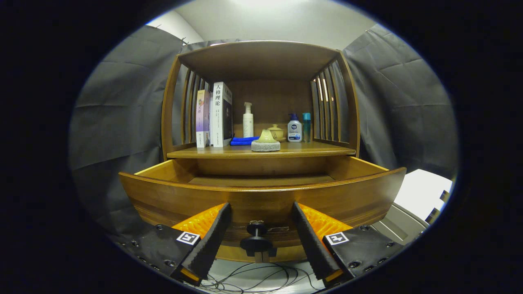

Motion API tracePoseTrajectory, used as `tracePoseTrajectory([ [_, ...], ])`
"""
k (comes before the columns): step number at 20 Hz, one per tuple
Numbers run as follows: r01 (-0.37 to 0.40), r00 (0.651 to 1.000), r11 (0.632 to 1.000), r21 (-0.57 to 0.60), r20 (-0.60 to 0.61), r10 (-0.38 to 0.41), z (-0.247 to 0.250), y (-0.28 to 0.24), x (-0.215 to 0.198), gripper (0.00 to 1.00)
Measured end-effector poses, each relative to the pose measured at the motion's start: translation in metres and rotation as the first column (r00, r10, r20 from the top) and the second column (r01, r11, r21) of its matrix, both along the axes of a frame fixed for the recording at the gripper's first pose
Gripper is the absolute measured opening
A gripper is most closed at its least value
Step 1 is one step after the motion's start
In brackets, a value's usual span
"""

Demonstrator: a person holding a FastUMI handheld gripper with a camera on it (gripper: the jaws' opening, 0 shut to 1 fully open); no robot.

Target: Pull open the drawer, take out the items inside it, and place them on the countertop above the cabinet.

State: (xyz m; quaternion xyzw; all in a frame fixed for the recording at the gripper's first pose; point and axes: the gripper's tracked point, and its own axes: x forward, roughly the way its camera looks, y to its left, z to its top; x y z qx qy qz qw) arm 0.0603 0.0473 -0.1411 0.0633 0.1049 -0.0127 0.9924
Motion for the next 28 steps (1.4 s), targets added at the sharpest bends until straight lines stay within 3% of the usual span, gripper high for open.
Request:
tracePoseTrajectory([
  [28,-0.024,1.000,0.999,-0.034,0.000,0.024,-0.006,-0.009,0.116,0.97],
])
